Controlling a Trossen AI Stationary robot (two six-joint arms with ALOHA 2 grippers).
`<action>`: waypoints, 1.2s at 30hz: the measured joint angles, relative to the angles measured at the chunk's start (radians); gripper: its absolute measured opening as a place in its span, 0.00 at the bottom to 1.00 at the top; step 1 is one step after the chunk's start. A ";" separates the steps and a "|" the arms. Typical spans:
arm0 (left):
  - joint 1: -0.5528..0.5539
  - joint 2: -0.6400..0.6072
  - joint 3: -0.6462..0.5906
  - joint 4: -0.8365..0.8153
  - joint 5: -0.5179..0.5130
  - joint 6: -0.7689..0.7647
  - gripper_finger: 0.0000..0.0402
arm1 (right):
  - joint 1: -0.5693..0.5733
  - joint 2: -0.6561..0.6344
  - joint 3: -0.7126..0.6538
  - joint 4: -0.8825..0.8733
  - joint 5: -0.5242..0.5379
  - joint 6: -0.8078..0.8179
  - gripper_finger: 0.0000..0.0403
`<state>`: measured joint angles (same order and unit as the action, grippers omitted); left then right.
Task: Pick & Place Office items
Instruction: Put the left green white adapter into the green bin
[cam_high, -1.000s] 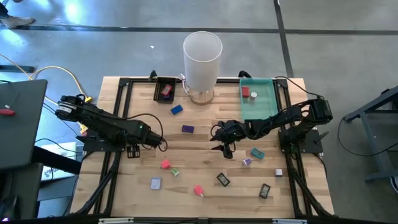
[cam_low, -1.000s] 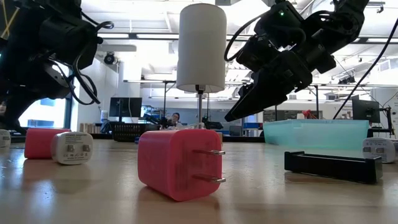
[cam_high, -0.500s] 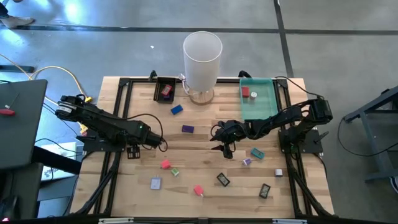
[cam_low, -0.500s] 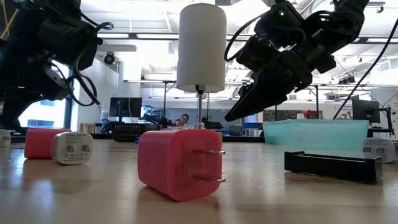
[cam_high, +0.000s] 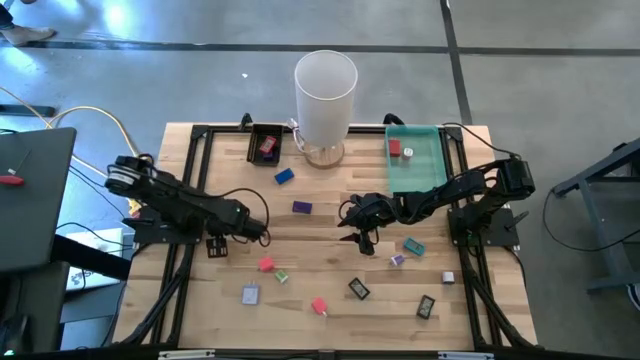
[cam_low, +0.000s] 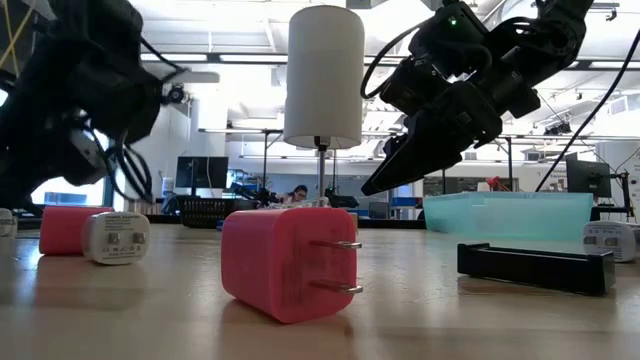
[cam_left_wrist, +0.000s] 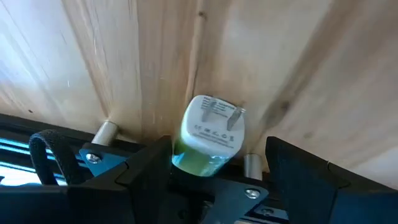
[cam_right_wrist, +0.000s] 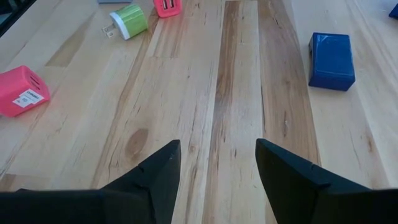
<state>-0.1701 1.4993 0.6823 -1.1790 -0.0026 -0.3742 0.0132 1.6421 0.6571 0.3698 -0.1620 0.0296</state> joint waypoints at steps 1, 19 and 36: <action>0.006 0.013 0.000 -0.001 -0.001 -0.001 0.62 | 0.000 0.000 0.000 0.000 -0.002 0.000 0.49; 0.100 0.061 0.000 -0.001 0.001 0.007 0.43 | 0.000 0.000 0.000 0.000 -0.028 0.000 0.49; 0.023 0.061 0.040 -0.024 0.000 0.029 0.30 | 0.000 0.000 0.000 0.000 -0.024 0.000 0.49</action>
<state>-0.1475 1.5600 0.7228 -1.2027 -0.0022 -0.3452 0.0132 1.6421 0.6574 0.3698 -0.1860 0.0296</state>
